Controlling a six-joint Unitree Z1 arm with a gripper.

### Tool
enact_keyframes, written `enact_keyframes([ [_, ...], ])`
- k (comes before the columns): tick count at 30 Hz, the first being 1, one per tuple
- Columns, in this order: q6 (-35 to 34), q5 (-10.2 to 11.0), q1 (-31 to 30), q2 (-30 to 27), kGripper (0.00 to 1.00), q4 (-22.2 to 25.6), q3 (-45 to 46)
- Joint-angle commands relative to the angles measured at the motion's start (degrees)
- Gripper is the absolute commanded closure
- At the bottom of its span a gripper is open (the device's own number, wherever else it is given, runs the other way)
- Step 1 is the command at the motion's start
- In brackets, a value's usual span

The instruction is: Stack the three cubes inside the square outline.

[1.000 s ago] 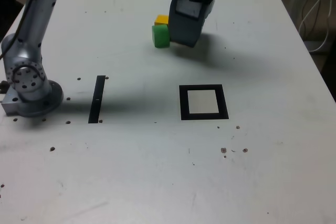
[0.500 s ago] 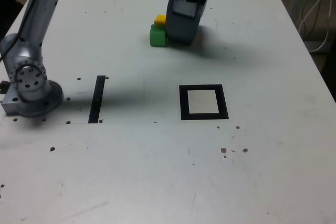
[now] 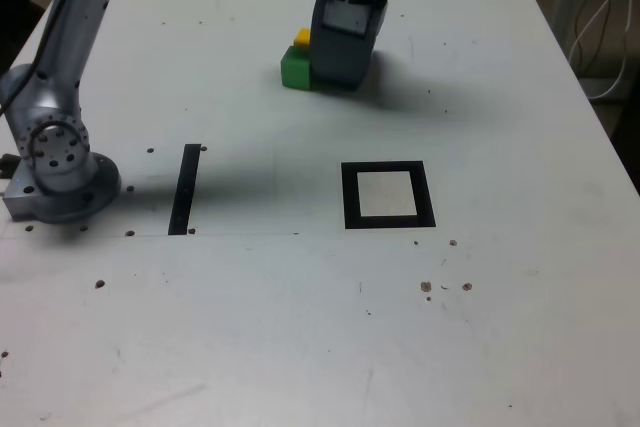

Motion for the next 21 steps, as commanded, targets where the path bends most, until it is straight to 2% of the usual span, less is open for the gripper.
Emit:
enact_keyframes([
  [1, 0.0, -0.5, 0.3, 1.0, 0.12, -0.1, 0.4],
  [11, -0.2, -1.3, 0.5, 1.2, 0.30, -1.8, 0.6],
  [16, -1.1, -0.5, 0.5, 0.8, 0.44, -2.2, 0.6],
  [21, -2.3, 0.9, 0.5, 0.7, 0.54, -2.9, 0.6],
])
